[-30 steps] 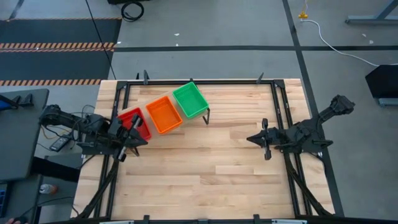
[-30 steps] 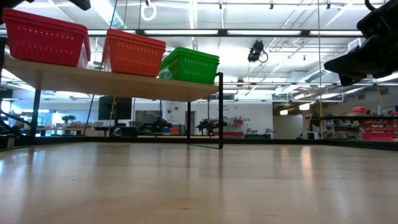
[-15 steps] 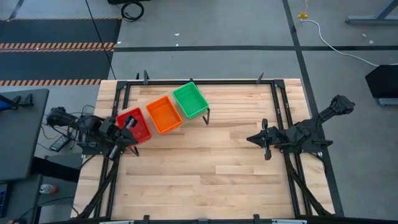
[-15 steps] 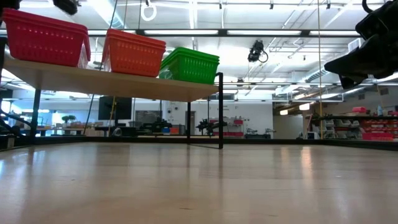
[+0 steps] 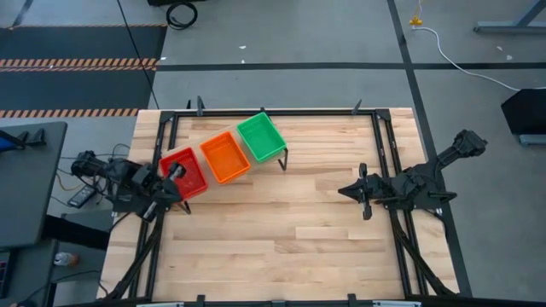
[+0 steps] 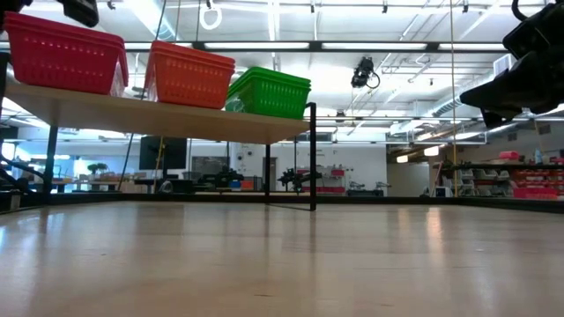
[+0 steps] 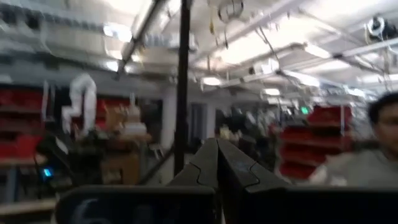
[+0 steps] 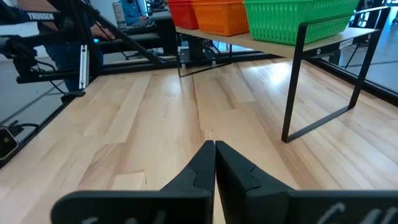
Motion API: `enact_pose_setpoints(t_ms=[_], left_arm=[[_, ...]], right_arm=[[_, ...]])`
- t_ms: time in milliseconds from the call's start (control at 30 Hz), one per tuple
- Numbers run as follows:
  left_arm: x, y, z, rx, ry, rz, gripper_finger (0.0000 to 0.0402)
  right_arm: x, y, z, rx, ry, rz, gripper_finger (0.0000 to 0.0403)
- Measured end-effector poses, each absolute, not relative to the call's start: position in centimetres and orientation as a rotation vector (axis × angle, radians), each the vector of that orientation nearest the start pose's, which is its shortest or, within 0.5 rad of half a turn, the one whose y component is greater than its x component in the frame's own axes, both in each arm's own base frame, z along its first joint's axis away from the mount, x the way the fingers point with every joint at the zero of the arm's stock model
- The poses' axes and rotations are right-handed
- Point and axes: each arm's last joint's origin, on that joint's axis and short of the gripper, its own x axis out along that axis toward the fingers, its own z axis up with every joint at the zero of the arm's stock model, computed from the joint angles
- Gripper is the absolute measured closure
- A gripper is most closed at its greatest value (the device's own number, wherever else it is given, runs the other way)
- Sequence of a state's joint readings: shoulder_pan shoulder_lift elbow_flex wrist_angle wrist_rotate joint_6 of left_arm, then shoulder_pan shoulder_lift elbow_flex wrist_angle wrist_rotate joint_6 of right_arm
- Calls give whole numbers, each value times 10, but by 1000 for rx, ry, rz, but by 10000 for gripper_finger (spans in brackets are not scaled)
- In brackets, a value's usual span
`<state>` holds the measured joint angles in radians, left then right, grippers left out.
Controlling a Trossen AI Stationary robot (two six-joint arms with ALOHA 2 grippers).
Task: Stack baskets on shelf by color
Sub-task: Return to Home Position
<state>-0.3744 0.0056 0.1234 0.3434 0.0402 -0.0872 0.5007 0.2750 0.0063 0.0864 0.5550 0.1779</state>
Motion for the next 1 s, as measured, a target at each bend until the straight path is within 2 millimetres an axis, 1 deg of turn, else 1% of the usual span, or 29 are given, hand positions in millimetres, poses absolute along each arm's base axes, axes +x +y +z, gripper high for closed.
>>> enact_pose_setpoints(t_ms=[100, 233, 533, 633, 733, 1000], left_arm=[[75, -32, 231, -147, -378, -478, 396], [74, -34, 231, -107, -389, -535, 395], [74, -34, 229, -55, -383, -545, 395], [74, -37, 226, -17, -351, -611, 395], [74, -38, 223, -39, -317, -652, 395], [74, -37, 227, -142, -321, -648, 395]], right_arm=[[103, 39, 151, 93, 150, -68, 387], [103, 39, 151, 92, 151, -69, 385], [103, 39, 151, 92, 150, -68, 385], [103, 39, 151, 92, 151, -68, 385], [103, 39, 151, 92, 151, -68, 386], [103, 39, 151, 98, 151, -69, 387]])
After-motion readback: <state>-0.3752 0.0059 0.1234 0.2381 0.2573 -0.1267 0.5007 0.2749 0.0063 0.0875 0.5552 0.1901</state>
